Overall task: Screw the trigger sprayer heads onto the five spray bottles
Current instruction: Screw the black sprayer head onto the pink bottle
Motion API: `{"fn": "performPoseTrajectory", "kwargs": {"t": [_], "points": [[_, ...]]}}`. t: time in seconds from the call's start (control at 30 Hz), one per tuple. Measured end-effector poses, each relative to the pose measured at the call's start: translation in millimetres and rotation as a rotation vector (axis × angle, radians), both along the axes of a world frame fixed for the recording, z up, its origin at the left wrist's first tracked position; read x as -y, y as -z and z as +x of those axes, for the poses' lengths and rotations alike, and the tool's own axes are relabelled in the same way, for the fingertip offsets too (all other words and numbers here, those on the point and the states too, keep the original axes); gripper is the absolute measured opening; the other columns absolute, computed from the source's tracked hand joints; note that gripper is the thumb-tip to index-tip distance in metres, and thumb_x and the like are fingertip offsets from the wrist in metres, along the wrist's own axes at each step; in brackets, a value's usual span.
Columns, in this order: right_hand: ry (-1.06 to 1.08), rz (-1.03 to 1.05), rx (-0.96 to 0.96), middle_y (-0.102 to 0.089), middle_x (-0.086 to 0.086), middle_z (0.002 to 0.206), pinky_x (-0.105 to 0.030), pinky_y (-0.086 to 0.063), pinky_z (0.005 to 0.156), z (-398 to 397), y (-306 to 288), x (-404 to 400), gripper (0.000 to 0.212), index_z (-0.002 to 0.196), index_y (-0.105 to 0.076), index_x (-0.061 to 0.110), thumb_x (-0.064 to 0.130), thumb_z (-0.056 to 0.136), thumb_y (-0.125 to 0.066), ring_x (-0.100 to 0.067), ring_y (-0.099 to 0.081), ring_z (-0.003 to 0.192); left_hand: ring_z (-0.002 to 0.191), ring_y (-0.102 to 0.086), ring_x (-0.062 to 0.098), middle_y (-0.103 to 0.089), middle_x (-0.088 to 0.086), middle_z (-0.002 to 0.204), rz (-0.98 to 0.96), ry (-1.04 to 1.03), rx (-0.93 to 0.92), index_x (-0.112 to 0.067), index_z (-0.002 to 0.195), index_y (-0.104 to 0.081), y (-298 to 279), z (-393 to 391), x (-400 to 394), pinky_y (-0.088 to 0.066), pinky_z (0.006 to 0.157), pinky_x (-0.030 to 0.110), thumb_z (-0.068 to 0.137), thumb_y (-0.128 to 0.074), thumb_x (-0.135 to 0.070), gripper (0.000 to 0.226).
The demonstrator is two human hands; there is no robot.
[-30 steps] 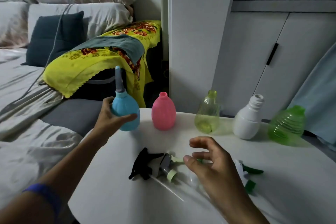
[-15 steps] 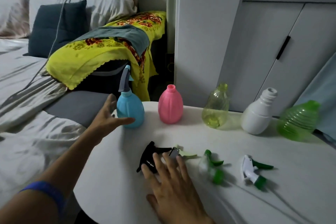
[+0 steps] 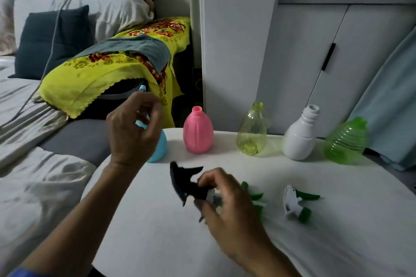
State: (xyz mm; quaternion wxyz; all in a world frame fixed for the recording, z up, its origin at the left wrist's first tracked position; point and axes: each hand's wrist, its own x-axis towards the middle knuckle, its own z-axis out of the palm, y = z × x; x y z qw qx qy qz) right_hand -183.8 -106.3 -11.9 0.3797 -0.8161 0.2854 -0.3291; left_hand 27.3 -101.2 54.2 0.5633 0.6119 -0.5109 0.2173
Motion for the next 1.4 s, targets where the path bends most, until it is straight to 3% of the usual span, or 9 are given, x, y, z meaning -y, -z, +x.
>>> {"fn": "performPoseTrajectory", "kwargs": {"t": [0.1, 0.23, 0.3, 0.4, 0.57, 0.8, 1.0, 1.23, 1.4], "points": [[0.072, 0.355, 0.442, -0.075, 0.004, 0.099, -0.025, -0.050, 0.087, -25.9, -33.0, 34.7, 0.031, 0.094, -0.062, 0.030, 0.006, 0.077, -0.075, -0.012, -0.067, 0.099, 0.071, -0.064, 0.022, -0.067, 0.006, 0.087, 0.044, 0.001, -0.074, -0.004, 0.096, -0.062, 14.0, -16.1, 26.8, -0.056, 0.062, 0.041, 0.083, -0.062, -0.005, 0.013], [0.083, 0.763, 0.923, -0.073, -0.004, 0.104, -0.038, -0.046, 0.095, -58.3, -55.1, 74.2, 0.050, 0.123, -0.062, 0.009, -0.005, 0.075, -0.059, -0.017, -0.066, 0.095, 0.129, -0.041, 0.023, -0.044, 0.006, 0.142, 0.398, 0.088, -0.297, -0.020, 0.143, -0.036, 51.0, -26.6, 66.1, -0.041, 0.104, 0.039, 0.069, -0.080, -0.015, 0.086], [0.117, 0.776, 0.971, -0.073, -0.002, 0.098, -0.042, -0.050, 0.098, -68.2, -60.5, 84.2, 0.048, 0.119, -0.065, 0.011, -0.005, 0.074, -0.058, -0.015, -0.069, 0.093, 0.139, -0.029, 0.025, -0.028, 0.004, 0.156, 0.487, 0.087, -0.478, -0.027, 0.152, -0.018, 69.1, -27.7, 83.3, -0.034, 0.111, 0.045, 0.063, -0.088, -0.021, 0.114], [0.128, 0.725, 0.973, -0.073, -0.002, 0.087, -0.039, -0.058, 0.091, -76.5, -61.4, 88.3, 0.036, 0.101, -0.068, 0.015, -0.005, 0.072, -0.059, -0.018, -0.071, 0.089, 0.137, -0.034, 0.031, -0.032, 0.008, 0.154, 0.547, 0.052, -0.652, -0.030, 0.153, -0.010, 91.5, -24.6, 102.9, -0.036, 0.110, 0.057, 0.056, -0.094, -0.030, 0.128], [0.089, 0.622, 0.872, -0.072, -0.004, 0.096, -0.037, -0.055, 0.096, -83.1, -59.3, 88.3, 0.045, 0.112, -0.063, 0.019, -0.003, 0.074, -0.060, -0.026, -0.065, 0.105, 0.114, -0.053, 0.032, -0.052, 0.006, 0.127, 0.528, 0.072, -0.750, -0.025, 0.140, -0.033, 112.7, -16.3, 112.9, -0.052, 0.093, 0.053, 0.057, -0.093, -0.026, 0.102], [0.126, 0.524, 0.900, -0.069, -0.006, 0.097, -0.036, -0.055, 0.094, -91.7, -66.9, 93.7, 0.076, 0.144, -0.041, 0.016, -0.008, 0.075, -0.059, -0.024, -0.068, 0.096, 0.100, -0.054, 0.022, -0.046, 0.002, 0.119, 0.522, 0.074, -0.467, -0.024, 0.135, -0.038, 90.3, -32.3, 93.6, -0.049, 0.067, 0.025, 0.056, -0.092, -0.035, 0.096], [0.193, 0.452, 0.921, -0.061, -0.014, 0.131, -0.047, -0.049, 0.101, -110.1, -75.3, 97.8, 0.082, 0.151, -0.032, 0.029, -0.022, 0.089, -0.047, -0.019, -0.070, 0.101, 0.100, -0.048, 0.024, -0.049, 0.007, 0.122, 0.583, -0.046, 0.021, -0.026, 0.135, -0.040, 29.2, -52.8, 35.2, -0.046, 0.074, 0.035, 0.051, -0.091, -0.032, 0.099], [0.117, 0.427, 0.882, -0.075, 0.003, 0.099, -0.046, -0.049, 0.101, -113.5, -77.1, 91.5, 0.061, 0.125, -0.045, 0.024, -0.024, 0.088, -0.044, -0.017, -0.073, 0.091, 0.104, -0.053, 0.029, -0.055, 0.007, 0.125, 0.598, -0.088, 0.148, -0.021, 0.132, -0.045, 19.4, -80.1, -21.0, -0.054, 0.074, 0.045, 0.049, -0.091, -0.033, 0.095], [0.111, 0.413, 0.805, -0.073, -0.002, 0.100, -0.042, -0.050, 0.102, -108.3, -68.5, 90.2, 0.063, 0.124, -0.050, 0.028, -0.023, 0.088, -0.049, -0.032, -0.071, 0.102, 0.108, -0.053, 0.031, -0.055, 0.007, 0.126, 0.615, -0.092, 0.161, -0.020, 0.132, -0.047, 20.3, -76.3, -25.7, -0.054, 0.076, 0.045, 0.050, -0.090, -0.034, 0.094]]}}
